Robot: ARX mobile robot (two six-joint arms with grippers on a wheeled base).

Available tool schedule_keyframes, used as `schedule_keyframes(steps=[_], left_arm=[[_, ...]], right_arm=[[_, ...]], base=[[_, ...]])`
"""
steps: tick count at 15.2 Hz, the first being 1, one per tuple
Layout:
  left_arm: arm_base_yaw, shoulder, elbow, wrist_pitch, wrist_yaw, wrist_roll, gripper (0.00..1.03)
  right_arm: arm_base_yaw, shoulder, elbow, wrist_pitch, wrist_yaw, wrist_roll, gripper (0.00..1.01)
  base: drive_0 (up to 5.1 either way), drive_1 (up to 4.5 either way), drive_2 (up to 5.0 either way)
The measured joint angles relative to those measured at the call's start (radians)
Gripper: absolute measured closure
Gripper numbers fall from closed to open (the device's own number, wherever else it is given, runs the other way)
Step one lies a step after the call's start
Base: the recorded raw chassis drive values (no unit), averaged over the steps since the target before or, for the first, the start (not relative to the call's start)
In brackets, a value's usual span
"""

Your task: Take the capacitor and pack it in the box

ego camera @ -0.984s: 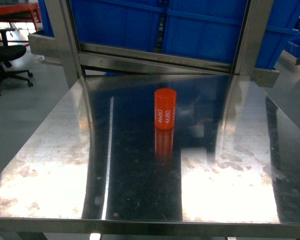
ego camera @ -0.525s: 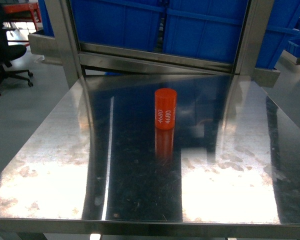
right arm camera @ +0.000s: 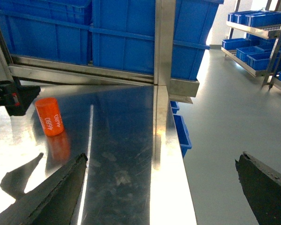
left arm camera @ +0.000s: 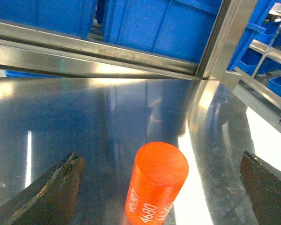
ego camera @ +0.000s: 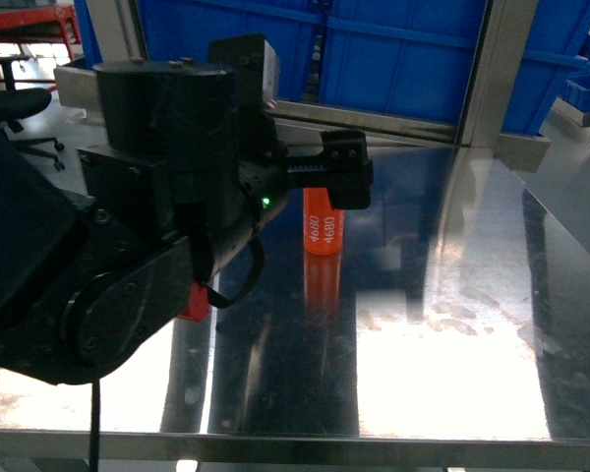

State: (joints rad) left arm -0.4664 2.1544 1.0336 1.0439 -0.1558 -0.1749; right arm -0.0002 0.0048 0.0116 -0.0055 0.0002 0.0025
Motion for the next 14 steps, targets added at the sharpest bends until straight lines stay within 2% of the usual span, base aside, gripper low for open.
schedule_keyframes(steps=[3,8,11,14], left_arm=[[-0.011,0.108,0.138,-0.073,-0.003,0.023,0.05],[-0.015,0.270,0.301,-0.187,-0.004,0.026,0.05],[-0.011,0.341,0.391,-0.198,-0.029,0.025,0.05],[-0.010,0.355,0.417,-0.235,-0.032,0.016,0.35]], right_arm=[[0.000,0.000,0.000,0.000,0.000,0.000,0.03],[0.000,0.000,0.000,0.000,0.000,0.000,0.03],[0.000,0.000,0.000,0.000,0.000,0.000,0.03],[0.000,0.000,0.000,0.000,0.000,0.000,0.03]], base=[[0.0,0.00,0.0],[0.0,0.00,0.0],[0.0,0.00,0.0],[0.0,0.00,0.0]])
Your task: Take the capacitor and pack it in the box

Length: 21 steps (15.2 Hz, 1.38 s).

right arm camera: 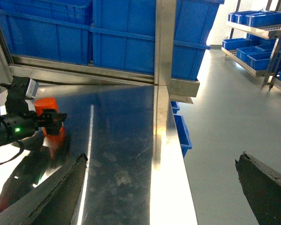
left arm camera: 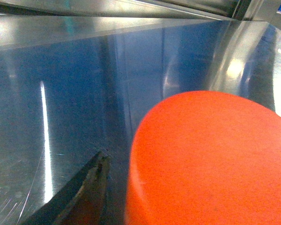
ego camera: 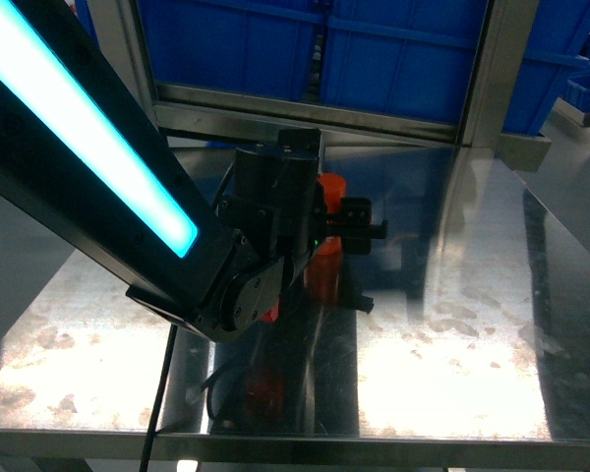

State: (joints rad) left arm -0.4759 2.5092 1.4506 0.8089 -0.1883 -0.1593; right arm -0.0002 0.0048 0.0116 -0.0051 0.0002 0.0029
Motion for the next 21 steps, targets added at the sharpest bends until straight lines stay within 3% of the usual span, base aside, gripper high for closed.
schedule_keyframes(steps=[2,4,9,11,13,15,16,18,19,20,21], left_arm=[[-0.001,0.000,0.003,-0.007,0.005,-0.005,0.58],[0.000,-0.022,-0.041,0.045,-0.006,-0.019,0.59],[0.054,-0.467,-0.507,0.424,-0.049,-0.016,0.59],[0.102,-0.666,-0.738,0.486,-0.063,0.011,0.59],[0.130,-0.866,-0.993,0.462,-0.066,0.063,0.59],[0.151,-1.081,-1.116,0.473,-0.058,0.099,0.59],[0.160,-1.208,-1.153,0.484,-0.063,0.115,0.59],[0.165,-1.228,-1.150,0.484,-0.066,0.122,0.59],[0.165,-1.206,-1.151,0.436,-0.070,0.126,0.59],[0.171,-1.273,-1.134,0.215,-0.092,0.137,0.59],[0.196,-1.396,-1.152,0.062,-0.076,0.142,0.59]], right_arm=[[0.000,0.000,0.000,0.000,0.000,0.000,0.03],[0.000,0.000,0.000,0.000,0.000,0.000,0.03],[0.000,0.000,0.000,0.000,0.000,0.000,0.03],[0.000,0.000,0.000,0.000,0.000,0.000,0.03],[0.000,0.000,0.000,0.000,0.000,0.000,0.03],[0.000,0.000,0.000,0.000,0.000,0.000,0.03],[0.000,0.000,0.000,0.000,0.000,0.000,0.03],[0.000,0.000,0.000,0.000,0.000,0.000,0.03],[0.000,0.000,0.000,0.000,0.000,0.000,0.03],[0.000,0.000,0.000,0.000,0.000,0.000,0.03],[0.000,0.000,0.000,0.000,0.000,0.000,0.03]], base=[[0.0,0.00,0.0],[0.0,0.00,0.0],[0.0,0.00,0.0],[0.0,0.00,0.0],[0.0,0.00,0.0],[0.0,0.00,0.0],[0.0,0.00,0.0],[0.0,0.00,0.0],[0.0,0.00,0.0],[0.0,0.00,0.0],[0.0,0.00,0.0]])
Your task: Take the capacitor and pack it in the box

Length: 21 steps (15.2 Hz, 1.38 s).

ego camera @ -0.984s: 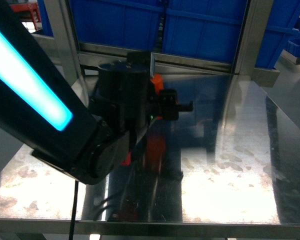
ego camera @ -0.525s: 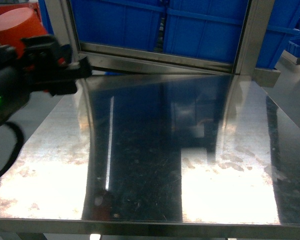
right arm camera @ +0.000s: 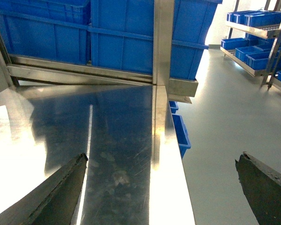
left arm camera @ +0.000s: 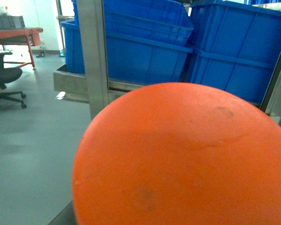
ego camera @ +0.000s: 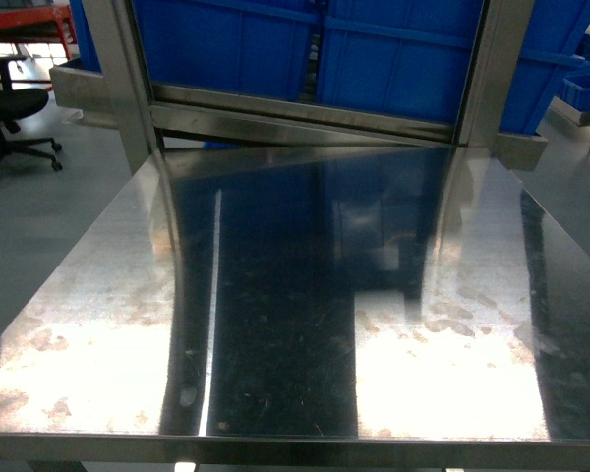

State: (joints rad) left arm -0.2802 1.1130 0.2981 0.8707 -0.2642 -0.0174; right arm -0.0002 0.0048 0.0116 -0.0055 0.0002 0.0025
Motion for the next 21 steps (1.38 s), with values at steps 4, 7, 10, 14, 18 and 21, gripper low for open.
schedule_keyframes(steps=[4,7,10,14,18,21], left_arm=[[0.097,-0.174,-0.130,-0.146,0.077,0.000,0.59],[0.149,-0.311,-0.179,-0.183,0.130,0.000,0.59],[0.203,-0.430,-0.236,-0.275,0.189,0.001,0.59],[0.277,-0.542,-0.285,-0.323,0.264,0.003,0.59],[0.278,-0.697,-0.285,-0.456,0.264,0.003,0.59],[0.278,-0.787,-0.285,-0.544,0.264,0.003,0.59]], right_arm=[[0.000,0.000,0.000,0.001,0.000,0.000,0.03],[0.000,0.000,0.000,0.000,0.000,0.000,0.03],[0.000,0.000,0.000,0.000,0.000,0.000,0.03],[0.000,0.000,0.000,0.001,0.000,0.000,0.03],[0.000,0.000,0.000,0.000,0.000,0.000,0.03],[0.000,0.000,0.000,0.000,0.000,0.000,0.03]], base=[[0.0,0.00,0.0],[0.0,0.00,0.0],[0.0,0.00,0.0],[0.0,0.00,0.0],[0.0,0.00,0.0],[0.0,0.00,0.0]])
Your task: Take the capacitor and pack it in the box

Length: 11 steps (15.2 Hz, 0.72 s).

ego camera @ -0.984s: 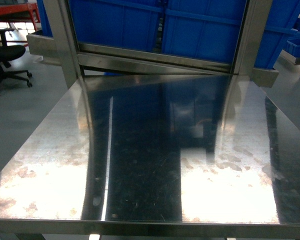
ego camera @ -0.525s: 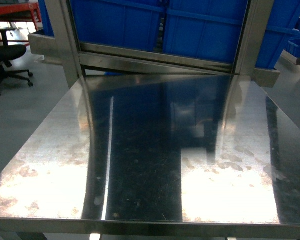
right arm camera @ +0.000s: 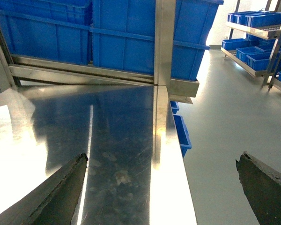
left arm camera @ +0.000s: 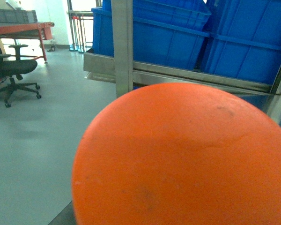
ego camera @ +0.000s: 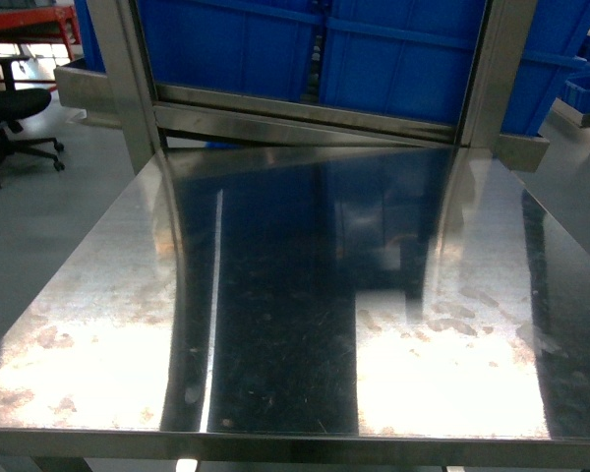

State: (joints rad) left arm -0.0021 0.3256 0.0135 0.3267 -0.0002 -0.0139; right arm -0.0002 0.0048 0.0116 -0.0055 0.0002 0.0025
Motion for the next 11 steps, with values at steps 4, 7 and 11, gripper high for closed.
schedule_keyframes(steps=[4,7,11], left_arm=[[0.000,-0.090,0.000,-0.092,0.000,0.000,0.59],[0.000,-0.141,0.000,-0.144,0.000,0.000,0.59],[0.000,-0.315,0.005,-0.323,-0.003,0.000,0.59]], right_arm=[[0.000,0.000,0.000,0.000,0.000,0.000,0.03],[0.000,0.000,0.000,0.000,0.000,0.000,0.03],[0.000,0.000,0.000,0.002,-0.001,0.000,0.03]], base=[[0.0,0.00,0.0],[0.0,0.00,0.0],[0.0,0.00,0.0]])
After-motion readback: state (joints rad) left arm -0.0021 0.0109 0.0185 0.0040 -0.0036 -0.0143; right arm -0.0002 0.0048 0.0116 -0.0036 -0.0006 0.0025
